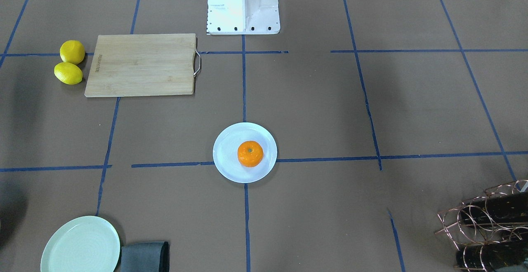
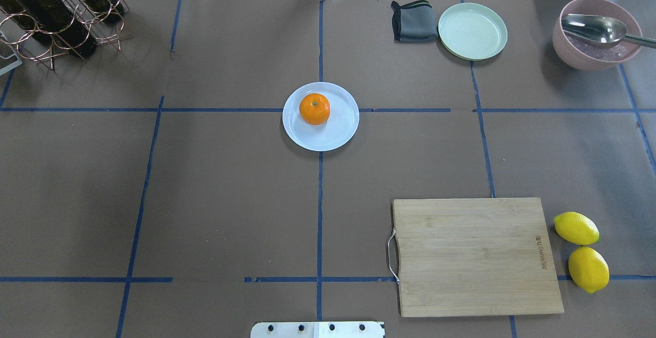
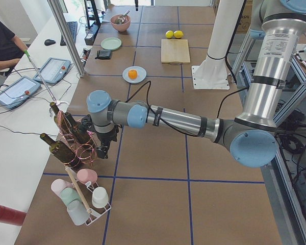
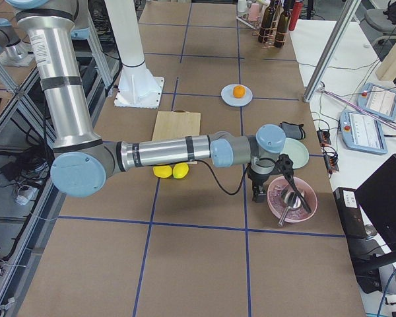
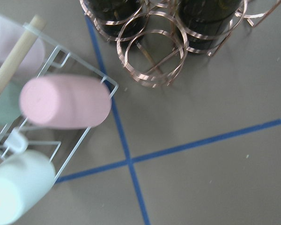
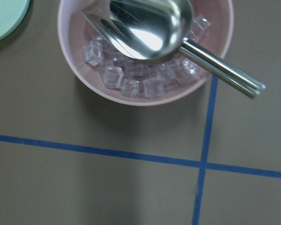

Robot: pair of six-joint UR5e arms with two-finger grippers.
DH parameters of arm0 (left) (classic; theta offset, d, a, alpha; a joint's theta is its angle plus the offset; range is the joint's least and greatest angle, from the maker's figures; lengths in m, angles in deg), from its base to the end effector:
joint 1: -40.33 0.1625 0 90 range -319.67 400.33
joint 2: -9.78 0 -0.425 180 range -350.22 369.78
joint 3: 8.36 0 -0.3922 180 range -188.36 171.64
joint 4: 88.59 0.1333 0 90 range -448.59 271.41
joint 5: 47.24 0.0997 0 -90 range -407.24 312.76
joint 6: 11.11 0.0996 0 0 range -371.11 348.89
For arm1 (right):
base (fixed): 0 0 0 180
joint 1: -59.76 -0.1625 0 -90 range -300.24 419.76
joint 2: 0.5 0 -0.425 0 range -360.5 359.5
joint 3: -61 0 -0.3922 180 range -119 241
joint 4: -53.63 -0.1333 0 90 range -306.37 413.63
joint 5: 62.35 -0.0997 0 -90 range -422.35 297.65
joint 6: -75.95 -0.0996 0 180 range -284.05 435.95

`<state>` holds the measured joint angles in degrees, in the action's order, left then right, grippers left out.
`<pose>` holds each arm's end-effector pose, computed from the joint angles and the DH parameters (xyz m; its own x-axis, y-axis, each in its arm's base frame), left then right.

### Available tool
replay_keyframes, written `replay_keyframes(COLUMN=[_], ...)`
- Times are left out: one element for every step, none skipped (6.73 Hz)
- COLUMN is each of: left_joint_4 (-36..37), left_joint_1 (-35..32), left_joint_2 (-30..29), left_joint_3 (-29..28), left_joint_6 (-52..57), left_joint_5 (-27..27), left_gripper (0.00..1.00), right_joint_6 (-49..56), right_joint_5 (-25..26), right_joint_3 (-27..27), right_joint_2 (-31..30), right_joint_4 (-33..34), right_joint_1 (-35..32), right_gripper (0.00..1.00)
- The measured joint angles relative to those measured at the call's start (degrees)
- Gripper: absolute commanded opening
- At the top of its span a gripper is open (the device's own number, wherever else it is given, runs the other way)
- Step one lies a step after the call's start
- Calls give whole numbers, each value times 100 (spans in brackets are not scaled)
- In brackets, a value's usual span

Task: Pick orange to plate

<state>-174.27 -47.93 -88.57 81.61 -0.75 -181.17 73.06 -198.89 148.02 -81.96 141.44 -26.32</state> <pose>-0.0473 -0.5559 0.5908 0.7012 0.2484 -0.6683 -0.1590 0.9682 0.1931 0.0225 -0.5644 0.5992 0.6821 -0.0947 0.7251 0.0334 0.9946 0.0984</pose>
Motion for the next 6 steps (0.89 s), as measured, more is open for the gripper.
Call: replay_keyframes(left_joint_4=[56, 72, 78, 89, 93, 95], left_joint_1=[-100, -159, -218, -297, -362, -389], left_joint_2=[229, 432, 581, 646, 668, 671], left_joint_3=[-11, 15, 63, 92, 100, 100], left_joint_6=[122, 158, 163, 159, 154, 151], left_joint_5=[-131, -227, -274, -280, -272, -268], left_gripper=[100, 100, 100, 100, 100, 100], right_joint_6=[116, 55, -30, -48, -79, -123], right_joint_5=[-179, -264, -256, -254, -255, -248], right_joint_3=[61, 158, 197, 206, 220, 228], right_joint_2=[-213, -351, -514, -678, -830, -927], right_joint_4=[-39, -50, -50, -36, -14, -3], right_joint_1=[-234, -333, -402, -503, -578, -608], right_gripper=[100, 100, 100, 100, 100, 100])
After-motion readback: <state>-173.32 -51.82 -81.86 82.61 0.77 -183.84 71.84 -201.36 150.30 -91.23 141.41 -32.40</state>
